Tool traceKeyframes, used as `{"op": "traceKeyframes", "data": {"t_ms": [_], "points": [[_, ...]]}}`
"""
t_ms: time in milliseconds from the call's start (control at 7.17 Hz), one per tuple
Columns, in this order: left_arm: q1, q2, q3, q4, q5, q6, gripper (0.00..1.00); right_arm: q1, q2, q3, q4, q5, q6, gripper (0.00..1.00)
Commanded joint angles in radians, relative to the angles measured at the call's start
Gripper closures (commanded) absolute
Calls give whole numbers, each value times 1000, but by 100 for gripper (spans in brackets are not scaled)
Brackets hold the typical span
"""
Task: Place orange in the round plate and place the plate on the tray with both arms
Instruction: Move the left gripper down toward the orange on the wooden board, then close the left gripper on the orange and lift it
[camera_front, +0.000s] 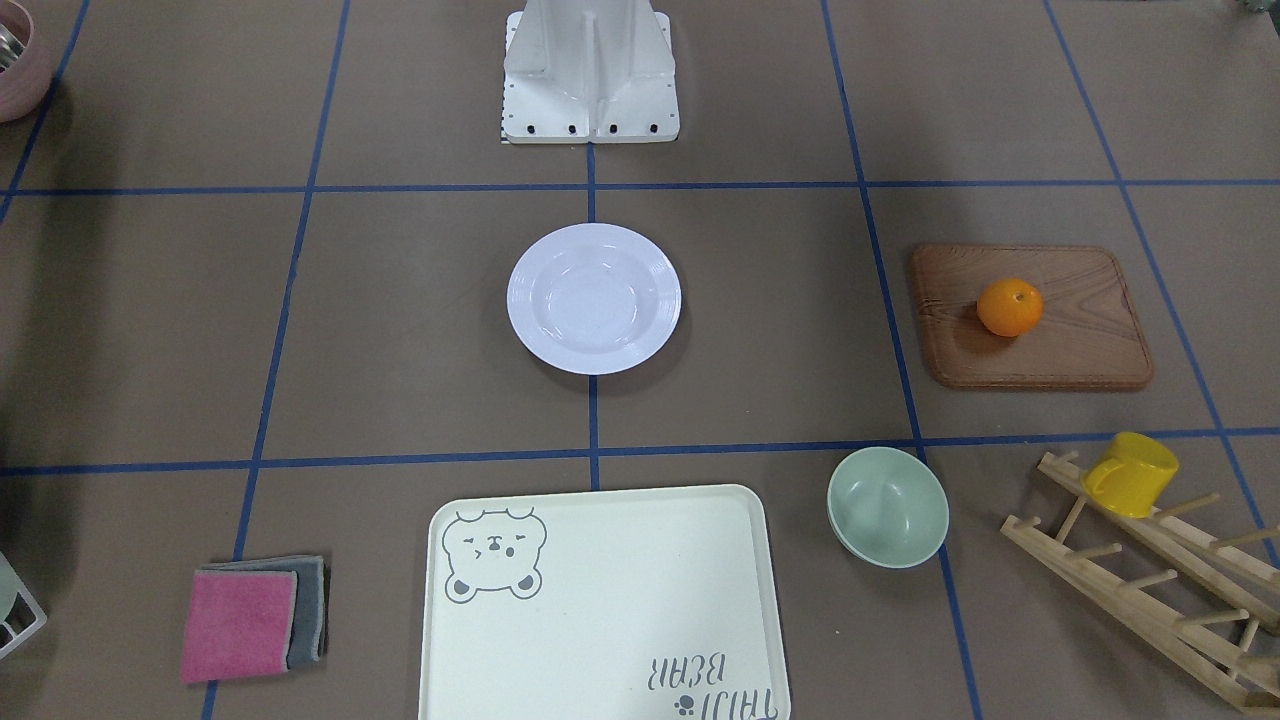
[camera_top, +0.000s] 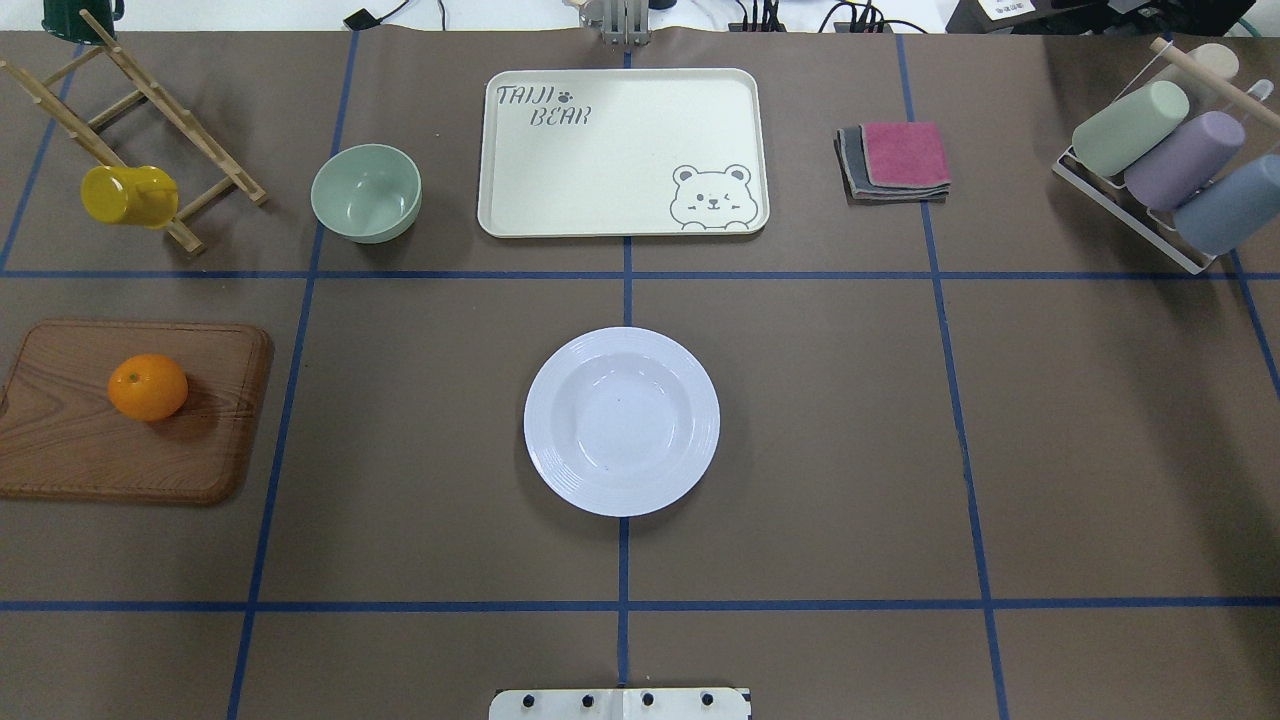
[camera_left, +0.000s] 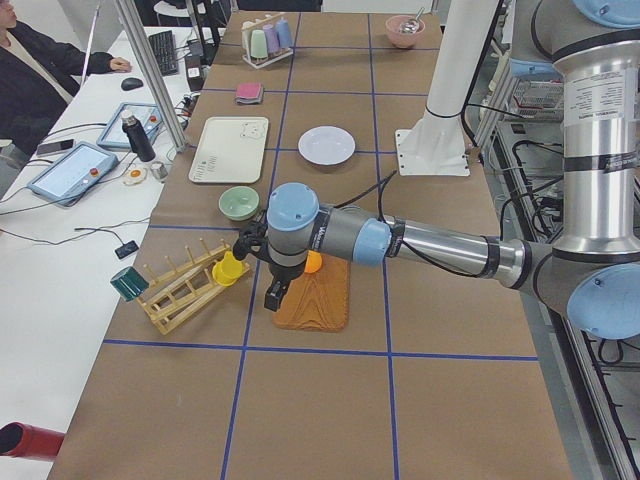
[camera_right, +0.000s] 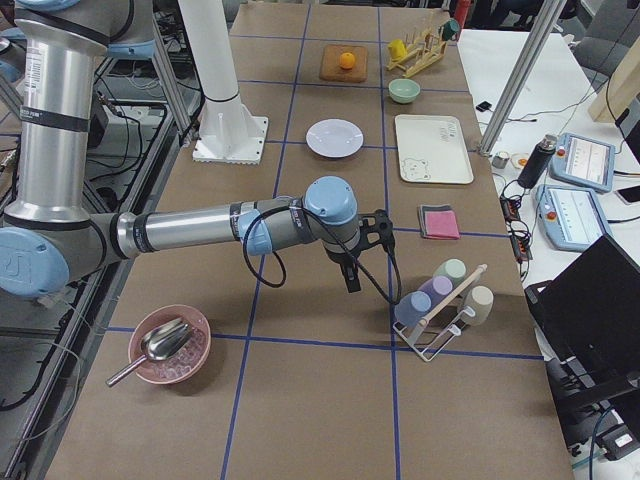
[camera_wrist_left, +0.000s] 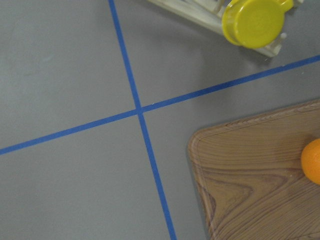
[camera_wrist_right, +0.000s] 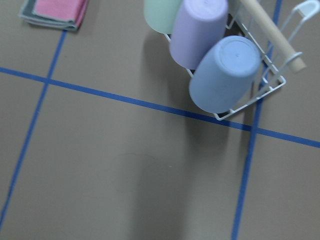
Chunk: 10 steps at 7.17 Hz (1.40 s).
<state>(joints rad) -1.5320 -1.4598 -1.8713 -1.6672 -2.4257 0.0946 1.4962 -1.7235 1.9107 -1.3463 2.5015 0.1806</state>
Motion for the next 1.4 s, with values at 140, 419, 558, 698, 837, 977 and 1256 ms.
{"op": "traceKeyframes", "data": {"t_ms": [140, 419, 558, 698, 837, 977, 1256], "points": [[190, 36, 17, -286, 18, -359, 2, -200, 4, 22, 107, -198, 282, 0], [393, 44, 18, -445, 170, -617, 2, -205, -10, 22, 133, -204, 283, 0], [462, 39, 18, -448, 218, -653, 2, -203, -17, 22, 145, -204, 283, 0], [528, 29, 18, -450, 259, -718, 2, -205, -19, 21, 147, -204, 283, 0], [585, 6, 17, -450, 302, -783, 2, -203, -21, 21, 148, -204, 283, 0], [625, -5, 20, -450, 324, -806, 2, -205, -21, 19, 151, -204, 281, 0], [647, -25, 59, -450, 344, -805, 2, -205, -21, 19, 151, -205, 281, 0]]}}
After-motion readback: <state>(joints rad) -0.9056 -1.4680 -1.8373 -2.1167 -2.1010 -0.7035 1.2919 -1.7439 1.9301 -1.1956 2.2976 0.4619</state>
